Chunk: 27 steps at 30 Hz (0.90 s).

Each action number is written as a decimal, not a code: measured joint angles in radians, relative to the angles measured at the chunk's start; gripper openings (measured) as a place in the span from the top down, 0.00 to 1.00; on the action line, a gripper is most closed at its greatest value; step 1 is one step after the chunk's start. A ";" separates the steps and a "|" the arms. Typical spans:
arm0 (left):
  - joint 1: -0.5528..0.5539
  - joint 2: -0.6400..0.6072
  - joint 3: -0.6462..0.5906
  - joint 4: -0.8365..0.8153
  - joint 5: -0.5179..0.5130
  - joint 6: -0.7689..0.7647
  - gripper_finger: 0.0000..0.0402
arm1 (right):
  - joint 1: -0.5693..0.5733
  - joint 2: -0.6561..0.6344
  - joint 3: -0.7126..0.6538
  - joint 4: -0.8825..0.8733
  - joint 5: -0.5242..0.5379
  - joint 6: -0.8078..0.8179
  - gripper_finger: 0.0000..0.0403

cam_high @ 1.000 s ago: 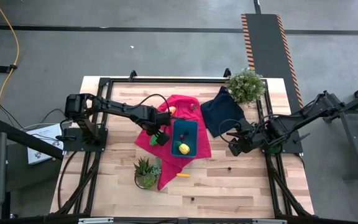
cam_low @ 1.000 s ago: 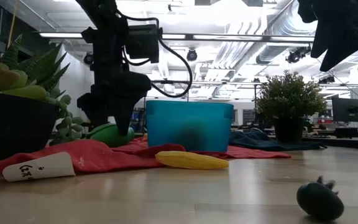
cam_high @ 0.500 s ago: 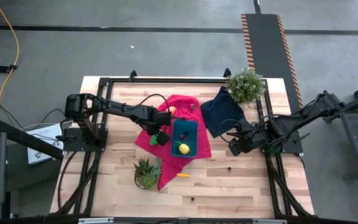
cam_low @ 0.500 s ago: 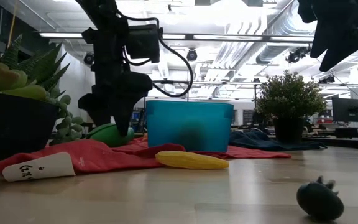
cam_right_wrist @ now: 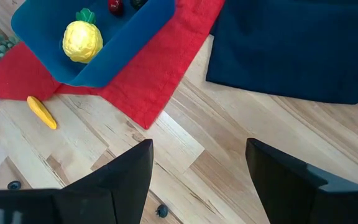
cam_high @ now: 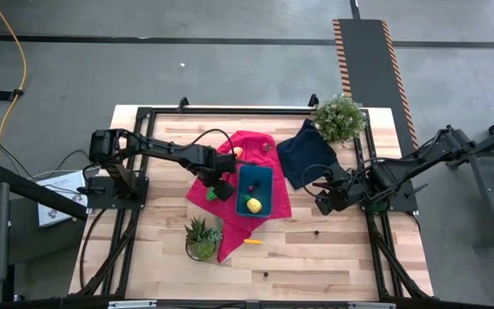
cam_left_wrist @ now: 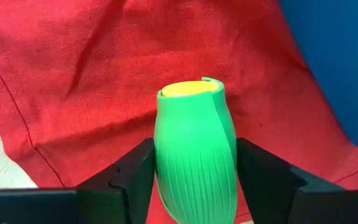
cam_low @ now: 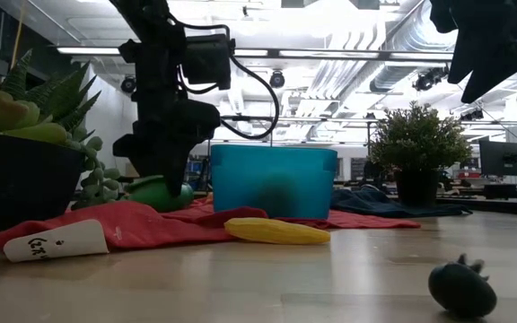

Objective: Pick and placing Produce into tupperware
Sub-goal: Put the green corn into the blue bin

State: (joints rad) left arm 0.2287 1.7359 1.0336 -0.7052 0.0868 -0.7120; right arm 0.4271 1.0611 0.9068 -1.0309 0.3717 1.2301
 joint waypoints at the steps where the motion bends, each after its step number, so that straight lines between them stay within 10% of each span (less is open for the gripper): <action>1: 0.000 0.000 0.000 0.000 0.000 0.000 0.51 | 0.000 0.000 0.000 0.000 0.000 0.000 0.39; 27: 0.000 0.002 0.002 -0.053 0.125 0.026 0.50 | 0.000 0.000 0.000 0.000 0.001 0.000 0.39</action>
State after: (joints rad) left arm 0.2287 1.7374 1.0353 -0.7581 0.2121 -0.6862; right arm 0.4271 1.0611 0.9066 -1.0309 0.3728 1.2304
